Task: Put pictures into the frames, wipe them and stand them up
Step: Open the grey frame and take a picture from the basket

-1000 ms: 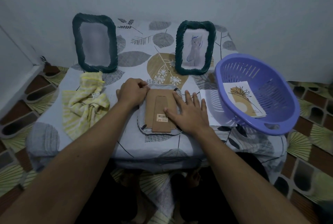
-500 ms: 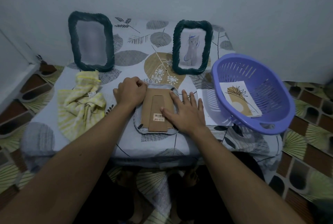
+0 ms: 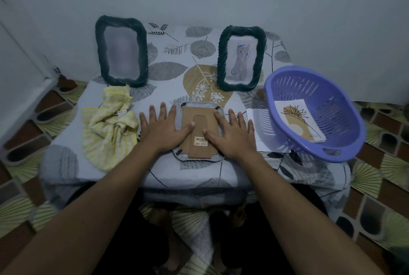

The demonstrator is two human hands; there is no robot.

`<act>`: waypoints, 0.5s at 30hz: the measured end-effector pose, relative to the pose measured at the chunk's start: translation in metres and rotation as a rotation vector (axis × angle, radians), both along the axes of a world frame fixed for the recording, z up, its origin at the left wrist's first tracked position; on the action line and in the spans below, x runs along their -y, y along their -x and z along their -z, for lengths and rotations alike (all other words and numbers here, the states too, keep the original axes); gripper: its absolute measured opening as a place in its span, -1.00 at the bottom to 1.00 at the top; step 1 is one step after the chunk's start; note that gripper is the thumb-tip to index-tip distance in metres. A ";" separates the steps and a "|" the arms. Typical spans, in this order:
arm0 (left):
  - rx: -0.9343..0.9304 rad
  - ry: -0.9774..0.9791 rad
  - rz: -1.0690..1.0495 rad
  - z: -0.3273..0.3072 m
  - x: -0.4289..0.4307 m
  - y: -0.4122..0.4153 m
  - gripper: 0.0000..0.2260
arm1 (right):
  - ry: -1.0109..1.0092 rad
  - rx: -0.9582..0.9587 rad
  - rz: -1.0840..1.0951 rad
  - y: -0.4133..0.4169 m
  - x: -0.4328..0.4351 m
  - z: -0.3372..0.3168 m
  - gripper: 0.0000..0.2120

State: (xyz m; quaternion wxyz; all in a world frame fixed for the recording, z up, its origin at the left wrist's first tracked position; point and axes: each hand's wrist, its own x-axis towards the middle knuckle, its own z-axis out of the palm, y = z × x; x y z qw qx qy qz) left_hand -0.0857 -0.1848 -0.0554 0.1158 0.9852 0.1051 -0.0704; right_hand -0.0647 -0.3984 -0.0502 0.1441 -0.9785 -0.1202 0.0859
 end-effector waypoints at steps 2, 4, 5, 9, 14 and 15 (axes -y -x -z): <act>0.006 -0.017 -0.005 0.001 0.001 0.001 -0.08 | -0.016 -0.013 0.010 -0.001 -0.001 -0.001 -0.23; 0.020 -0.022 -0.008 0.001 0.002 0.002 -0.08 | -0.040 -0.017 0.020 -0.003 -0.002 -0.003 -0.24; 0.029 -0.021 -0.008 0.001 0.002 0.002 -0.08 | -0.058 -0.019 0.033 -0.004 -0.003 -0.004 -0.24; 0.057 -0.017 -0.012 0.001 0.002 0.004 -0.08 | -0.177 0.022 0.183 -0.011 -0.015 -0.012 -0.34; 0.068 -0.001 -0.010 0.000 0.002 0.004 -0.09 | -0.320 0.065 0.455 -0.035 -0.024 -0.017 -0.59; 0.069 0.000 -0.010 0.000 0.002 0.004 -0.09 | -0.299 0.045 0.473 -0.039 -0.025 -0.017 -0.64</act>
